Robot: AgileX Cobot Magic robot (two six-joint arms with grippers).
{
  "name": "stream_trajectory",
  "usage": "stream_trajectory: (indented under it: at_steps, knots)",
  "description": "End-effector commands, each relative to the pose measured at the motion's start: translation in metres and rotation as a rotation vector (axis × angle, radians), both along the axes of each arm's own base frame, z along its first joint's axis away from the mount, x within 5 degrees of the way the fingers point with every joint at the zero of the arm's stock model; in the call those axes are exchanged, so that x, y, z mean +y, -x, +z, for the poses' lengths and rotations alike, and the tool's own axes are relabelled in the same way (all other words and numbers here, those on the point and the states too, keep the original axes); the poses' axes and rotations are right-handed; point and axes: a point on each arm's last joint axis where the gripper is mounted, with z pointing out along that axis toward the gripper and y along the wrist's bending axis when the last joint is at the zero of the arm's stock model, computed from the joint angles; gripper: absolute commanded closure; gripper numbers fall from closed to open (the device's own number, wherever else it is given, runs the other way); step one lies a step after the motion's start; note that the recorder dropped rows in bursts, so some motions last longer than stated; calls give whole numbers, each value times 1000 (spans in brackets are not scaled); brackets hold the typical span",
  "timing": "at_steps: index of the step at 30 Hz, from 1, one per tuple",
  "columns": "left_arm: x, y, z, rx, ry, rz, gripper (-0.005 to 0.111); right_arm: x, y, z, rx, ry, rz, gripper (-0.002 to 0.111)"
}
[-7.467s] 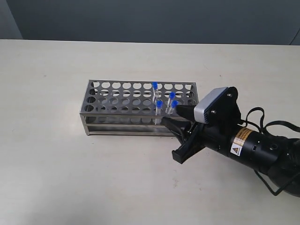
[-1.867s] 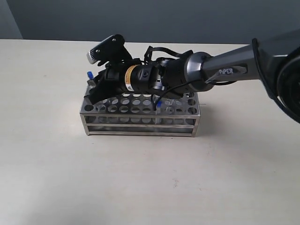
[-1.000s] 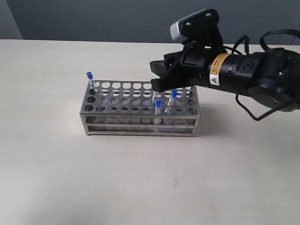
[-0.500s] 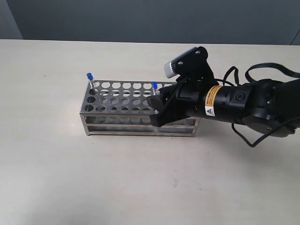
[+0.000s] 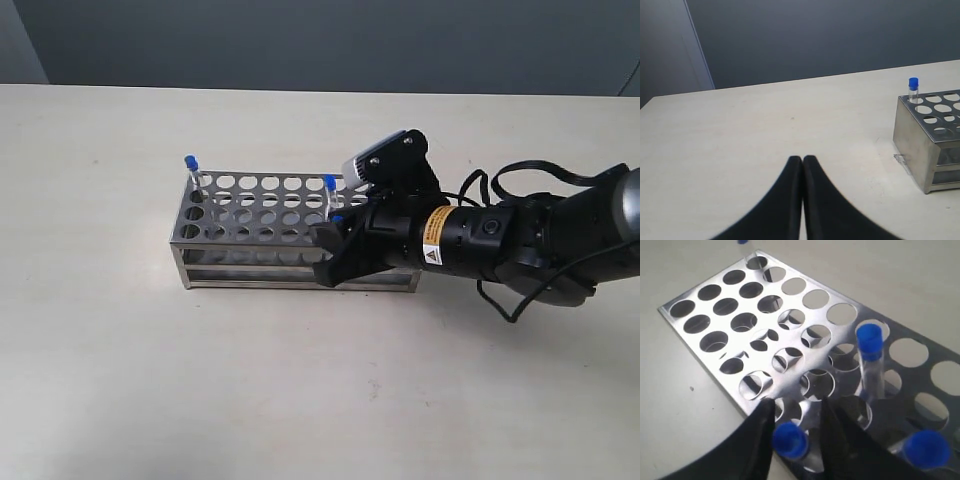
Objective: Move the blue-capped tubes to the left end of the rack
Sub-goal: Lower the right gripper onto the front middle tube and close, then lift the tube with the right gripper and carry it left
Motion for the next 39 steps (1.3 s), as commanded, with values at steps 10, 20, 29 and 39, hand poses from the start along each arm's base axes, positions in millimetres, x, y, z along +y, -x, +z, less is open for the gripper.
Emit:
stream_trajectory:
  at_steps: [10, 20, 29, 39]
  knots:
    - [0, 0, 2, -12, 1, -4, 106, -2, 2, 15, -50, -3, 14, 109]
    - [0, 0, 2, -12, 1, -4, 106, 3, -3, 78, -256, -88, 44, 109]
    - [0, 0, 2, -12, 1, -4, 106, 52, -15, 118, -392, -157, 145, 109]
    - [0, 0, 2, -12, 1, -4, 106, 107, -33, 95, -383, -149, 206, 109]
